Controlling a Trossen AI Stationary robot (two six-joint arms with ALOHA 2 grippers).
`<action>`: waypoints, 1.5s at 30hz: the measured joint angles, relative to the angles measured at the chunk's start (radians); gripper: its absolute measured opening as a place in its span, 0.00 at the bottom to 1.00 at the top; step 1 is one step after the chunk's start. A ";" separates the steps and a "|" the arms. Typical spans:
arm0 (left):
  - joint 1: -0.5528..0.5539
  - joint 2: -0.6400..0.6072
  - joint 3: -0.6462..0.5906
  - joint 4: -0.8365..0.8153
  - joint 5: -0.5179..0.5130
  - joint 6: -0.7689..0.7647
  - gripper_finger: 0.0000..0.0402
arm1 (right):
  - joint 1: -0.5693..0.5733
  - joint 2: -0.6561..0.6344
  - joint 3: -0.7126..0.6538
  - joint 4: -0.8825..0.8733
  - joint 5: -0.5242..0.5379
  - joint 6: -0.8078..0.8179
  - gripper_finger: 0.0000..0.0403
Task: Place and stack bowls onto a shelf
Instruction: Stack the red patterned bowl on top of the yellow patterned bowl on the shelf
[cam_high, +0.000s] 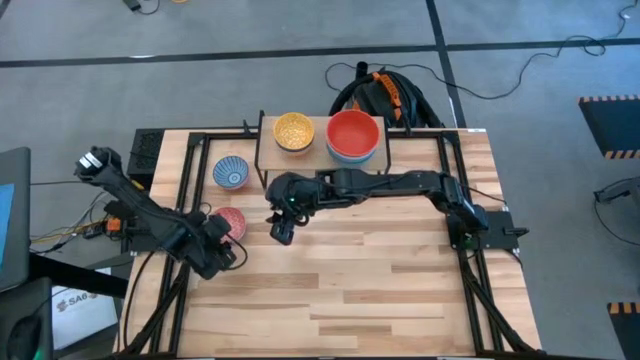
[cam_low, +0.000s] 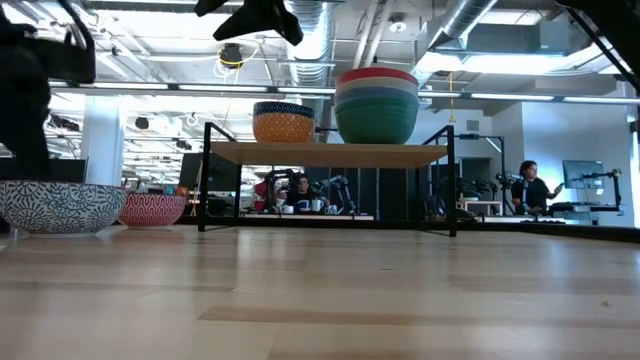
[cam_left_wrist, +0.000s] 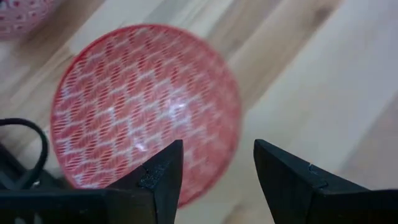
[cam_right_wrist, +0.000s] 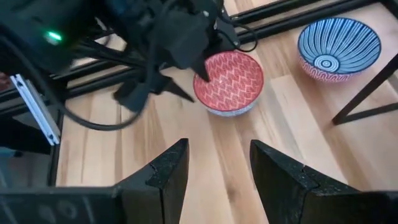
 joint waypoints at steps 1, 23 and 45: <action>0.012 0.000 -0.016 0.009 0.015 0.014 0.45 | 0.002 0.000 0.000 -0.004 -0.001 0.009 0.49; 0.076 0.000 -0.102 0.326 0.111 0.586 0.01 | 0.010 0.000 0.001 -0.105 -0.016 0.184 0.49; -0.041 0.031 -0.005 0.569 0.167 1.275 0.00 | -0.016 0.001 -0.243 0.191 -0.169 0.277 0.49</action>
